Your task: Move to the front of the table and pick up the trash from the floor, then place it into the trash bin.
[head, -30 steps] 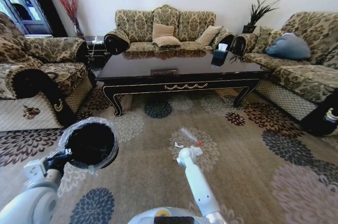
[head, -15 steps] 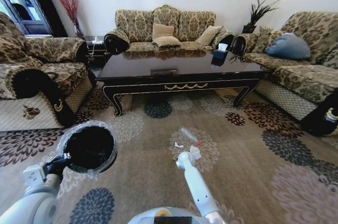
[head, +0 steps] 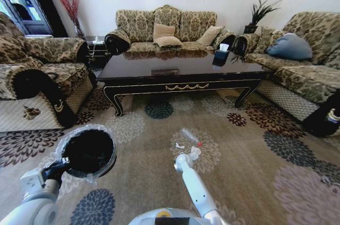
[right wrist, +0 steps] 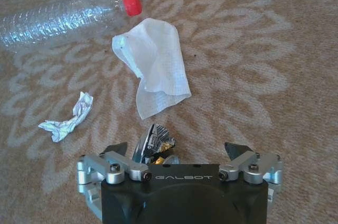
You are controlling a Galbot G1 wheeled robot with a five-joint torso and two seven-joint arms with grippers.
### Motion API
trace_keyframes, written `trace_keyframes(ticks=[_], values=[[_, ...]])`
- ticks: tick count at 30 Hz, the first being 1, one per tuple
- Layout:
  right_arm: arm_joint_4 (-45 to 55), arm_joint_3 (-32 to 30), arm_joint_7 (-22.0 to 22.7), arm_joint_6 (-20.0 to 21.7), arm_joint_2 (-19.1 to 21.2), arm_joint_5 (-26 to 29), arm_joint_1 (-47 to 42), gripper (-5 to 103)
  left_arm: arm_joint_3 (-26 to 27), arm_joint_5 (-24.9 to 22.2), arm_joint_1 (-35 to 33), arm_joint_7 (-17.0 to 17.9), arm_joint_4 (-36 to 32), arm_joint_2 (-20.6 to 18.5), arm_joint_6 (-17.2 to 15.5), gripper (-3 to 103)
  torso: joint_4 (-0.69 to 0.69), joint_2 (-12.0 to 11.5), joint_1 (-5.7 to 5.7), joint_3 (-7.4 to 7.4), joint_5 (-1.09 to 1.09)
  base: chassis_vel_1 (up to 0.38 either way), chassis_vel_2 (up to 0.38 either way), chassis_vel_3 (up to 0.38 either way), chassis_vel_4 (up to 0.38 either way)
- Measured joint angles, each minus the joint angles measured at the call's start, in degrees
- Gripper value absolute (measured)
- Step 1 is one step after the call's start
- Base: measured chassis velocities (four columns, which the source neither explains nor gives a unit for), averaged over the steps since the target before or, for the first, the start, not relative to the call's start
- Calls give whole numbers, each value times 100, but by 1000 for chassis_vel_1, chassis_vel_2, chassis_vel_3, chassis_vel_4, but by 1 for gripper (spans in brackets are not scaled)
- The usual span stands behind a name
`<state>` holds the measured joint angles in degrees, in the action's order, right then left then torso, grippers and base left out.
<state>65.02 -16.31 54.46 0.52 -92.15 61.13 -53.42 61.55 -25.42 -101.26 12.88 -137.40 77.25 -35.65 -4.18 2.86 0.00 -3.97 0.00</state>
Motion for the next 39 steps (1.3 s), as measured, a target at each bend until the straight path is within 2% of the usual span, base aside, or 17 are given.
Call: trace_keyframes(ticks=[2,5,6,7,9,10,14,16,19,20,21,25,30,34,35,37,39], values=[[-3,51,-17,-4,0,-15,-8,92,-21,9,20,-1,15,14,1,2,0,0,0,0,0,0,0,0,0],[11,112,-32,-5,0,-37,-32,87,-40,19,34,-1,29,24,3,2,0,0,0,0,0,0,0,0,0],[25,147,-39,-5,0,-53,-44,82,-44,24,40,-2,41,26,4,2,0,0,0,0,0,0,0,0,0],[37,183,-49,-5,0,-71,-56,82,-45,27,44,-2,48,27,5,2,0,0,0,0,0,0,0,0,0],[60,272,-71,-5,0,-111,-96,71,-46,43,50,-2,70,27,16,2,0,0,0,0,0,0,0,0,0],[60,272,-71,-5,0,-111,-96,71,-46,43,50,-2,70,27,16,2,0,0,0,0,0,0,0,0,0],[65,345,-90,-2,0,-149,-123,49,-64,70,62,-6,88,26,27,2,0,0,0,0,0,0,0,0,0],[66,354,-92,0,0,-156,-127,49,-69,75,65,-7,90,26,28,2,0,0,0,0,0,0,0,0,0],[127,389,-97,26,0,-186,-157,33,-109,109,75,-11,104,31,33,2,0,0,0,0,0,0,0,0,0],[127,389,-97,26,0,-186,-157,33,-109,109,75,-11,104,31,33,2,0,0,0,0,0,0,0,0,0],[169,397,-103,33,1,-205,-173,28,-130,124,76,-10,107,41,36,2,0,0,0,0,0,0,0,0,0],[480,479,-122,67,2,-268,-285,26,-225,187,82,-13,132,88,47,2,0,0,0,0,0,0,0,0,0],[1378,798,-149,141,2,-365,-522,26,-509,387,111,-16,166,197,78,2,0,0,0,0,-1,0,0,0,0],[2599,1439,-341,166,6,-559,-798,26,-865,601,173,-48,183,326,84,2,0,0,0,0,-1,0,0,0,0],[2599,1439,-341,166,6,-559,-798,26,-865,601,173,-48,183,326,84,2,0,0,0,0,-1,0,0,0,0],[3060,1729,-507,157,121,-577,-904,26,-963,628,184,-63,180,347,87,2,1,0,0,0,1,0,0,0,0],[3682,2219,-1031,-68,564,-885,-1038,26,-1114,645,189,-61,180,374,91,2,0,0,-1,1,-1,0,0,0,0]])
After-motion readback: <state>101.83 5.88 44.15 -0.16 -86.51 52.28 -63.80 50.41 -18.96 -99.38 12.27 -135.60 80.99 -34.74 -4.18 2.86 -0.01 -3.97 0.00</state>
